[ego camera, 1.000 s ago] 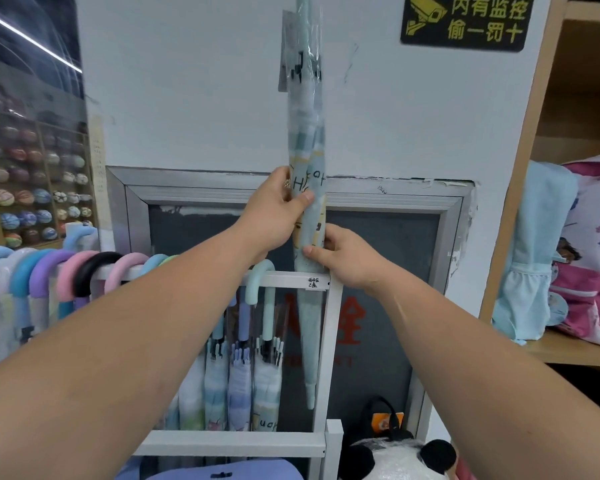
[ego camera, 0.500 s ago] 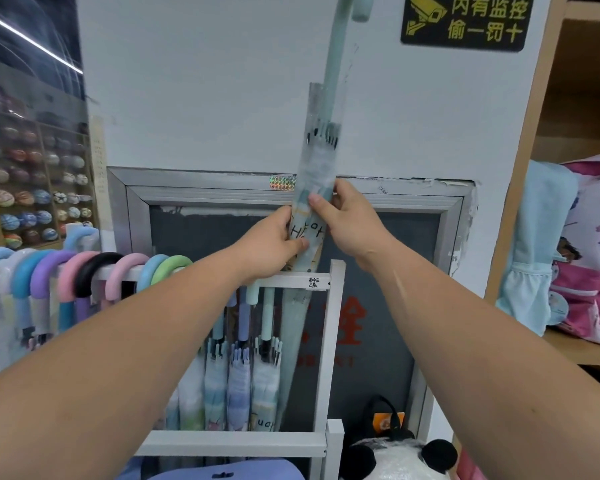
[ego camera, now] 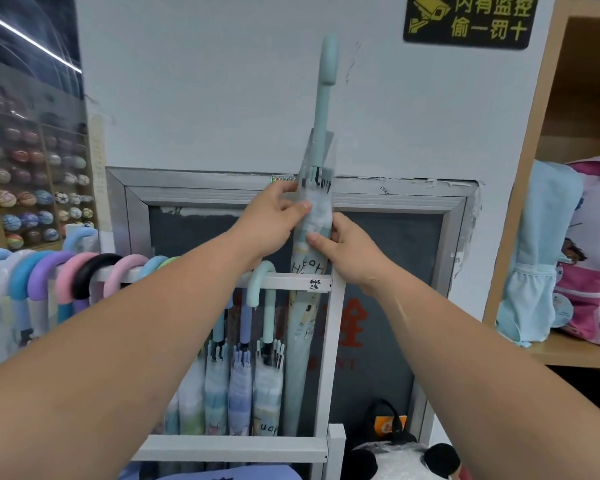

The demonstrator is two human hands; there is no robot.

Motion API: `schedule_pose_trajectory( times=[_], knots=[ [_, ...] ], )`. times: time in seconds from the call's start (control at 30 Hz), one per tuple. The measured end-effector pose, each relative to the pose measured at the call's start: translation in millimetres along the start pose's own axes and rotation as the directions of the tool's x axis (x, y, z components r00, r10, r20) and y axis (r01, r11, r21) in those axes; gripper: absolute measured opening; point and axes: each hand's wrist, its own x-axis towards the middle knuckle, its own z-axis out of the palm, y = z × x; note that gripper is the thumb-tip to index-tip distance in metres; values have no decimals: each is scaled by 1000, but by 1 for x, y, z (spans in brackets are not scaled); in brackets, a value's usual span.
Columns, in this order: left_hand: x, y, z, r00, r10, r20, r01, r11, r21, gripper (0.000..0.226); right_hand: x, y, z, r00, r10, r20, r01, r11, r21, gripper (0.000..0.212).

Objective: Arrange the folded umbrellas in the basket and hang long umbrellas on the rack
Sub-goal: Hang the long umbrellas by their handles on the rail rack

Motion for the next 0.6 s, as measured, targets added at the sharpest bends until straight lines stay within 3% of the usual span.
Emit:
schedule_pose_trajectory(
  times=[0.1,0.2,0.3,0.53,0.6],
  knots=[
    [2,-8,5,1000,8,26,-9,1000,15,16,-3,4,-2,998,28,49,-23,996,-92,27],
    [-3,-18,7,999,-20,35,19,999,37,16,-7,4,-8,996,24,91,-6,981,-192,21],
    [-6,-25,7,997,-58,51,52,992,112,36,-5,-2,-14,1000,-16,23,18,994,-109,20],
    [-14,-21,3,994,-8,110,-16,977,215,6,7,-16,-7,998,-52,-37,50,998,-42,28],
    [-18,-22,4,993,3,116,-41,946,323,19,7,-14,-2,997,-53,-51,51,997,-51,28]
  ],
)
